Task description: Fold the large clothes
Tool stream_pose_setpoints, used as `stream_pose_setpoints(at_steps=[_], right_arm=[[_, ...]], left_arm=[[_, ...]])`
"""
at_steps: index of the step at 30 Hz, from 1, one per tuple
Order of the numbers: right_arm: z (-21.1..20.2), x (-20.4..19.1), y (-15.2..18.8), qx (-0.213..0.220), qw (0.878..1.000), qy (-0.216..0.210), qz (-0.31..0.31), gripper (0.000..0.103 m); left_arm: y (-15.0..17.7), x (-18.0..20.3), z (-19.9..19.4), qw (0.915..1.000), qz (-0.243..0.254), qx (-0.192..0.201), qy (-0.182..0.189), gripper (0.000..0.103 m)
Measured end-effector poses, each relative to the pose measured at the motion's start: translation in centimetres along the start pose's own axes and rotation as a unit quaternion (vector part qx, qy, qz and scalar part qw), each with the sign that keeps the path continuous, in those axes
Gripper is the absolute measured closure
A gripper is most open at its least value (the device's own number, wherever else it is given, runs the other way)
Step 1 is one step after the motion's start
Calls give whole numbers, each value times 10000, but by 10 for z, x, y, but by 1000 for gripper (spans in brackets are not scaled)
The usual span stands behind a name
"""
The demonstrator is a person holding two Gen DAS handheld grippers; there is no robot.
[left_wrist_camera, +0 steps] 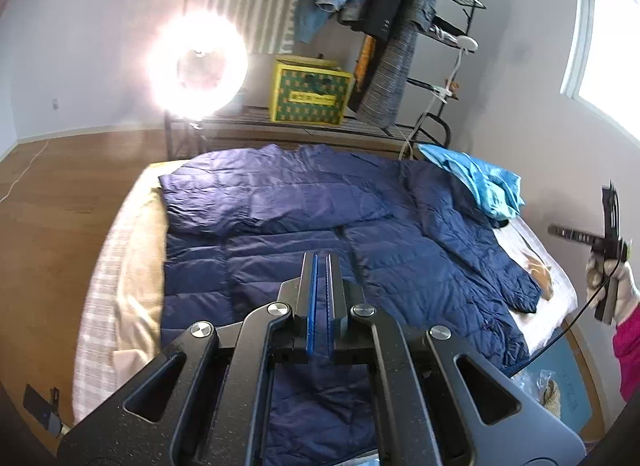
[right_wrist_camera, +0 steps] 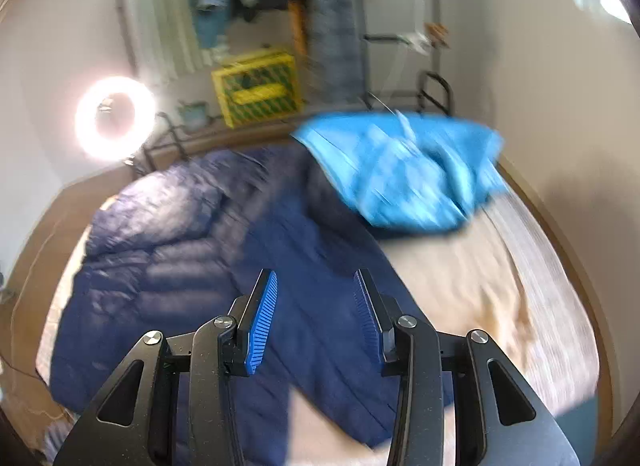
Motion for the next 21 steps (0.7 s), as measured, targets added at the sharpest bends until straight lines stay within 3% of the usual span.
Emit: stream_pose_setpoints(at_steps=[7, 11, 21], right_arm=[[25, 77, 49, -453, 9951, 139, 863, 55], [46, 107, 63, -653, 9895, 56, 1286, 55], [94, 144, 80, -1130, 9726, -148, 2025, 55]], left_arm=[[-7, 38, 20, 9993, 229, -168, 241, 103], [-12, 62, 34, 9981, 396, -302, 351, 103], [-16, 101, 70, 9947, 625, -620, 535, 103]])
Point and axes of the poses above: each gripper's, at about its wrist camera, not at the fingertips, and z roughly the way its jaws point, x to its right, y to its underside, the point moved 2 cm from there along z, roughly the way its jaws point, and after that the axes turned 8 degrees about -x, right-handed, at the moved point
